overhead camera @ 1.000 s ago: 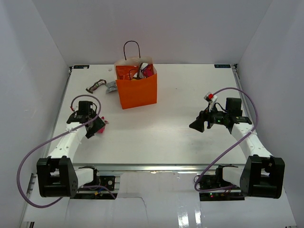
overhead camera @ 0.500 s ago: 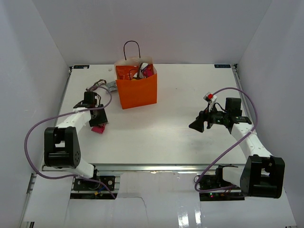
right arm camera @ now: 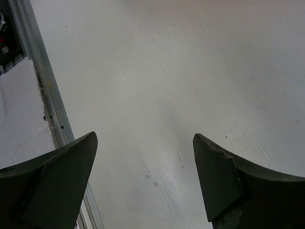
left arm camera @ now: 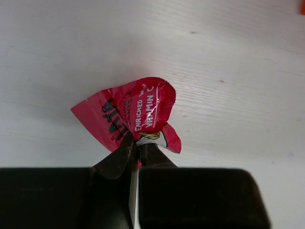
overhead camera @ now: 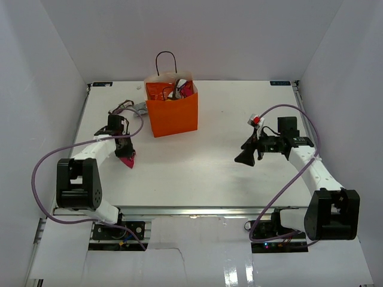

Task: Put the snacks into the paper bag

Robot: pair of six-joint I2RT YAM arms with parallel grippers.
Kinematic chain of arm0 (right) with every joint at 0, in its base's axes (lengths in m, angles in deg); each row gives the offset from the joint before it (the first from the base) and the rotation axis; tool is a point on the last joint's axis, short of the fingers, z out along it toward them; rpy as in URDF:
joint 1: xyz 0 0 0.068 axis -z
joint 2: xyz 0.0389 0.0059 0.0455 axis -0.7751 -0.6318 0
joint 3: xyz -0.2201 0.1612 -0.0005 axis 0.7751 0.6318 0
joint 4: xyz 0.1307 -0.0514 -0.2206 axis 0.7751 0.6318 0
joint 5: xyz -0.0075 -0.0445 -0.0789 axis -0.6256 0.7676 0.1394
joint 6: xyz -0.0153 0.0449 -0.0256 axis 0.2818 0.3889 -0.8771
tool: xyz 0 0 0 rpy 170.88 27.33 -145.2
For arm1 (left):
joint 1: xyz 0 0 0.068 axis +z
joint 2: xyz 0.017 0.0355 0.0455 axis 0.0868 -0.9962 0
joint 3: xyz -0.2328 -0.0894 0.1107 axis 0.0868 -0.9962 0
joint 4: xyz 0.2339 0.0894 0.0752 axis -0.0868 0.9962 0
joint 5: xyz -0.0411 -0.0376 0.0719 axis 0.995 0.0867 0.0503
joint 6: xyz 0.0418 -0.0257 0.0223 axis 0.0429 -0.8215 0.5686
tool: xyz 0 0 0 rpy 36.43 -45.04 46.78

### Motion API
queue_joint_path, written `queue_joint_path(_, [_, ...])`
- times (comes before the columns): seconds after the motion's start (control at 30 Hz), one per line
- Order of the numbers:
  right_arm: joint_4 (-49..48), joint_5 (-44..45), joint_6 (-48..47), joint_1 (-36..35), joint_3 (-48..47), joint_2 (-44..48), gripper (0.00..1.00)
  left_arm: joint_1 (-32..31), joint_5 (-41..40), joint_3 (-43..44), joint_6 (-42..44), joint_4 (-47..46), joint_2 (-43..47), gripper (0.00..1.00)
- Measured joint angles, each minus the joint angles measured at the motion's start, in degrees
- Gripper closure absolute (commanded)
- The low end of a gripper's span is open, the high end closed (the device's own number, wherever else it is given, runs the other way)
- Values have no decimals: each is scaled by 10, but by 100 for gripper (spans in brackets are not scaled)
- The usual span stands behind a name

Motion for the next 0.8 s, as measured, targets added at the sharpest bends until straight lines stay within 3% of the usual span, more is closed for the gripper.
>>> queue_joint_path(0.1, [77, -21, -98, -43, -60, -27, 12, -5, 59, -12, -8, -8, 37, 92])
queue_joint_path(0.17, [158, -45, -217, -77, -107, -45, 3, -9, 127, -36, -17, -27, 82, 93])
queue_joint_path(0.2, [206, -57, -300, -96, -129, -53, 10, -13, 166, -54, -23, -40, 111, 93])
queue_joint_path(0.3, [334, -83, -531, -150, -162, -65, 10, -37, 269, -109, -47, -80, 181, 95])
queue_joint_path(0.4, [385, -76, -642, -214, -172, -74, 10, -86, 344, -154, -76, -102, 222, 95])
queue_joint_path(0.57, [257, -2, -594, -336, -177, -74, 10, -183, 434, -218, -141, -139, 270, 94])
queue_joint_path(0.8, [117, 96, -492, -459, -202, -109, 5, -242, 514, -259, -230, -224, 311, 92])
